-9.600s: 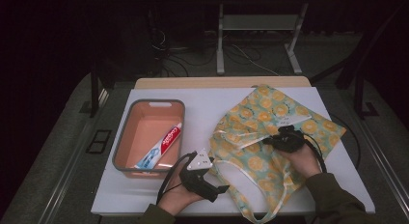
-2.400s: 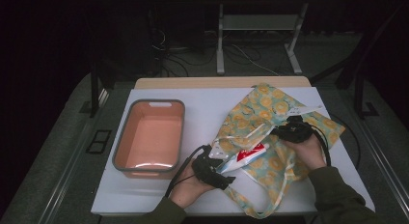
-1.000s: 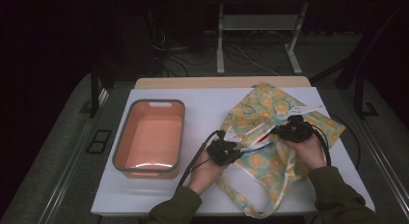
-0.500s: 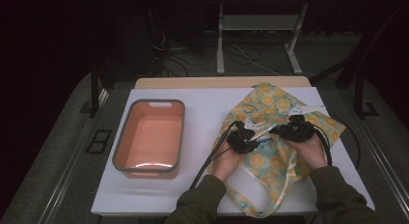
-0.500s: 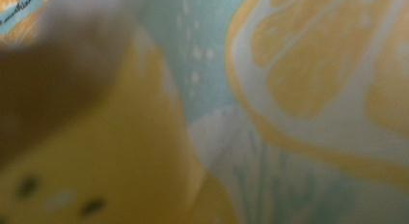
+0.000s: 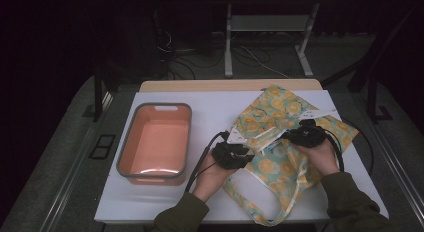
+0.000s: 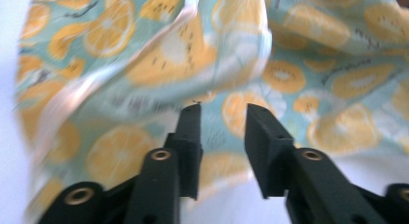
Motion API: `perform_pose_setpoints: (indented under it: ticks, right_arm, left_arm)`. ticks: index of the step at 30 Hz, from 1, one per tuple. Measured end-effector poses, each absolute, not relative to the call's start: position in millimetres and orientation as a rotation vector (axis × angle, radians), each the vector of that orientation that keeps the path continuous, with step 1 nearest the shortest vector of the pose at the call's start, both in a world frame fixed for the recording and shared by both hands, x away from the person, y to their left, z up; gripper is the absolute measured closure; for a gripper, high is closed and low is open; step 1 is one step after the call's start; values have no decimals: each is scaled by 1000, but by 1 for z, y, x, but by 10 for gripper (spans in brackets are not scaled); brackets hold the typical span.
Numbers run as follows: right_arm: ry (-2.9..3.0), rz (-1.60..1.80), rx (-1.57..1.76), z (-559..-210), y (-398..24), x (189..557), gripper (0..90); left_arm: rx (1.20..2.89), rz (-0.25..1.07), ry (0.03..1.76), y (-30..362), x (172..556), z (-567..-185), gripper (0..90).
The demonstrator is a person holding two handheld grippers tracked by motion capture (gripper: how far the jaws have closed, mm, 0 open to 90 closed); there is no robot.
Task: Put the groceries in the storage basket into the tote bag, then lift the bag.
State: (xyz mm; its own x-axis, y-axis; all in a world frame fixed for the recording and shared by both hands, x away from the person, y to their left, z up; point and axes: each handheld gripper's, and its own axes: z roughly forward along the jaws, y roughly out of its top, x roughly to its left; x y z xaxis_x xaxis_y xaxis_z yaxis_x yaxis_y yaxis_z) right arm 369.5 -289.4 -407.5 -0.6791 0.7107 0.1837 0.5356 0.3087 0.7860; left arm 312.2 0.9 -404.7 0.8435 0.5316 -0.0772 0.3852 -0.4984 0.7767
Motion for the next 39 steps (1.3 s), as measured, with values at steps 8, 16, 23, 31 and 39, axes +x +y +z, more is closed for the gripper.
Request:
perform_pose_setpoints:
  ticks: [8,16,23,31,39]
  right_arm:
    - [2373,1310,1150,-407,-291,368,883]
    - [2380,1311,1144,-407,-290,367,883]
    - [2394,1311,1126,-405,-288,363,883]
    - [2505,1267,1058,-403,-282,342,875]
    - [2672,1201,975,-419,-262,316,752]
  left_arm:
    - [2136,280,753,25,301,-413,414]
    - [2215,314,792,24,312,-434,359]
    - [2266,315,809,25,320,-449,382]
    - [2249,301,811,28,320,-449,610]
    - [2200,249,851,29,324,-451,882]
